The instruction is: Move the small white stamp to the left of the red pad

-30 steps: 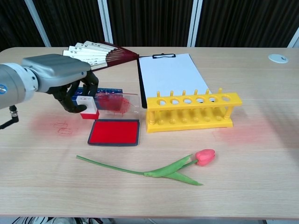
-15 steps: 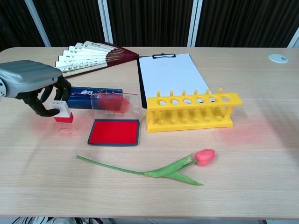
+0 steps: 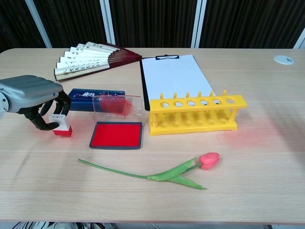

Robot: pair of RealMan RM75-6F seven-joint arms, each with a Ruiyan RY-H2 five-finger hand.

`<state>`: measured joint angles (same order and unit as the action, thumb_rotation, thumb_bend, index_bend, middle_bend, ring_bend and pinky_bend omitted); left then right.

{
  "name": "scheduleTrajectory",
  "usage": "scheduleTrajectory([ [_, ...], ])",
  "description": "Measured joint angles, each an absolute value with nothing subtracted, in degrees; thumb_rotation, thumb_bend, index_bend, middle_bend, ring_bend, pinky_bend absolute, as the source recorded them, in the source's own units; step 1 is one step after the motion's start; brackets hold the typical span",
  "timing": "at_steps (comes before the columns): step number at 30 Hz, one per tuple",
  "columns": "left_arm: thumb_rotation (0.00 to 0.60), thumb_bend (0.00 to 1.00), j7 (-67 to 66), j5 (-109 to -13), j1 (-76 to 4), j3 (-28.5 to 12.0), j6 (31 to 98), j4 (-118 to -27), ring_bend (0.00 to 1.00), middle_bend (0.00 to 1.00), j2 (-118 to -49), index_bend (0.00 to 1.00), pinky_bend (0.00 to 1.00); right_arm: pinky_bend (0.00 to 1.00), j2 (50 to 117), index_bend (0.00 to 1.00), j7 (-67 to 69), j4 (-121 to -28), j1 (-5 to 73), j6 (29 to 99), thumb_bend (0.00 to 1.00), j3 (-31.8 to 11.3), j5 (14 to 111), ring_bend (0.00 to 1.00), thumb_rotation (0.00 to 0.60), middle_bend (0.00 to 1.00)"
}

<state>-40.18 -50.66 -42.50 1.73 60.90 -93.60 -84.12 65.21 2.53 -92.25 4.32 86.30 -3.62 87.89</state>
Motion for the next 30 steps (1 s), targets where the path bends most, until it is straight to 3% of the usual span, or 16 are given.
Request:
scheduleTrajectory([
  [30, 0.6, 0.38, -41.2, -49.7, -42.0, 1.2, 59.5, -92.1, 0.47, 0.52, -85.2, 0.53, 0.58, 0.19, 65.3, 0.07, 2.3, -92.2, 4.3, 86.3, 0.25, -3.6, 88.0, 0.0, 0.6, 0.0],
])
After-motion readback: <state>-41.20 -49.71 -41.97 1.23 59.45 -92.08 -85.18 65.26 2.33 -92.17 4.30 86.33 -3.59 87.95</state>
